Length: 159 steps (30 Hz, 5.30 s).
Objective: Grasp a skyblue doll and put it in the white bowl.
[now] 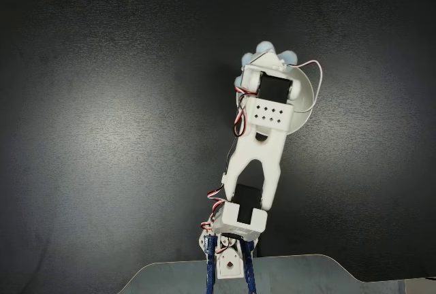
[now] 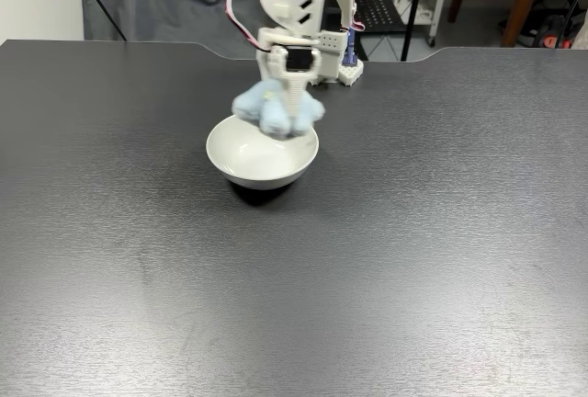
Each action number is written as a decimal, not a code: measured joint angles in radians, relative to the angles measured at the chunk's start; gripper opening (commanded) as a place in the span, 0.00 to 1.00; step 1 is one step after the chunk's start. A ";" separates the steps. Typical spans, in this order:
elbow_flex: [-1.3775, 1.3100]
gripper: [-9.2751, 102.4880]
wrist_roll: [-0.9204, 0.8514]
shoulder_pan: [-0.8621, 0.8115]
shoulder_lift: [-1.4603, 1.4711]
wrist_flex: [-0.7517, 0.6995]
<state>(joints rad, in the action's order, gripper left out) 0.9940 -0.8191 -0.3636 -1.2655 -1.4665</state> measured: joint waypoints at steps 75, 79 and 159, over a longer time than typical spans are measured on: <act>-0.006 0.40 0.367 -0.080 -0.190 -0.002; -0.006 0.40 0.367 -0.080 -0.190 -0.005; 0.666 0.07 1.108 0.387 -1.457 0.215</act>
<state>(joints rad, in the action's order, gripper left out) 1.6598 0.2884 0.0230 -2.7228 -1.2517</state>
